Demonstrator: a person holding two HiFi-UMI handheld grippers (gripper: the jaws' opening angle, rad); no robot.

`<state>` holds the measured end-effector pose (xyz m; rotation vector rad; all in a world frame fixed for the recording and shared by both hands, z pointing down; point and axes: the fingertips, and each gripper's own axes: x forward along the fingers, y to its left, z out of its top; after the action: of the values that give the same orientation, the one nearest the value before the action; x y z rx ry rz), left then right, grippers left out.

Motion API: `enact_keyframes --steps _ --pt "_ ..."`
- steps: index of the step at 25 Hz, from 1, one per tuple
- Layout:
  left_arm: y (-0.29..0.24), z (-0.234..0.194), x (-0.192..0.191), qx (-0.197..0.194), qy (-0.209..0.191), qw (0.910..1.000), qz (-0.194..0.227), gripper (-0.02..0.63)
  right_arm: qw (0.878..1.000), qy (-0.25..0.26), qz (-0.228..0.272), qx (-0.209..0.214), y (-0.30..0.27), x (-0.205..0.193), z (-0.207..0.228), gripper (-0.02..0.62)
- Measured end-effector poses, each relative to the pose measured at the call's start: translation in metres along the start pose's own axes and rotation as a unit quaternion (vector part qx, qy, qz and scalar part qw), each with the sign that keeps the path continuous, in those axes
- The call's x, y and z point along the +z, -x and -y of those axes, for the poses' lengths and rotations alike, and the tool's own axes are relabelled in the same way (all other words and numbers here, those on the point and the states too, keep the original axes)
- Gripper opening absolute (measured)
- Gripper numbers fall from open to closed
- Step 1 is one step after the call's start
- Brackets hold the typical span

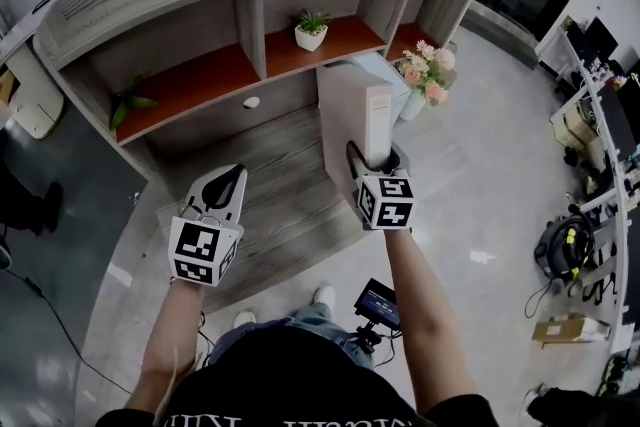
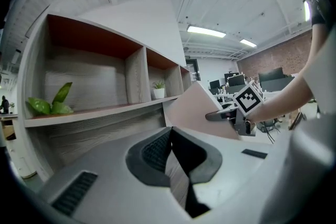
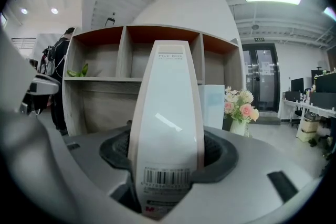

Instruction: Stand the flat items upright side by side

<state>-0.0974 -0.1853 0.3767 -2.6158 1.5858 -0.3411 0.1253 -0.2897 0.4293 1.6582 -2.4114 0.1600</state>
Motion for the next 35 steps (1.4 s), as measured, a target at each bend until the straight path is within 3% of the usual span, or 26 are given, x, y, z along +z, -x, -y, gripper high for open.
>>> enact_keyframes --steps 6,11,16,21,28,35 --pt "-0.013 0.008 0.002 0.002 -0.002 1.0 -0.004 0.012 1.0 0.0 0.028 0.002 -0.013 -0.008 0.009 0.288" --pt "-0.018 0.006 0.0 0.019 -0.002 0.9997 -0.015 0.012 1.0 -0.005 0.023 0.005 -0.024 -0.016 0.019 0.295" --pt "-0.025 0.011 -0.002 0.025 -0.004 0.9995 -0.021 0.012 0.999 -0.004 -0.043 0.01 -0.044 -0.039 0.019 0.296" --pt "-0.03 0.011 -0.003 0.032 -0.004 0.9992 -0.024 0.012 0.99 0.012 -0.136 0.023 -0.064 -0.072 0.019 0.303" --pt "-0.036 0.006 -0.007 0.049 0.006 0.9984 -0.029 0.012 0.984 0.005 -0.172 0.041 -0.088 -0.082 0.021 0.308" --pt "-0.042 0.012 -0.013 0.056 0.013 0.9977 -0.036 0.012 0.968 -0.04 -0.247 0.027 -0.106 -0.086 0.023 0.319"
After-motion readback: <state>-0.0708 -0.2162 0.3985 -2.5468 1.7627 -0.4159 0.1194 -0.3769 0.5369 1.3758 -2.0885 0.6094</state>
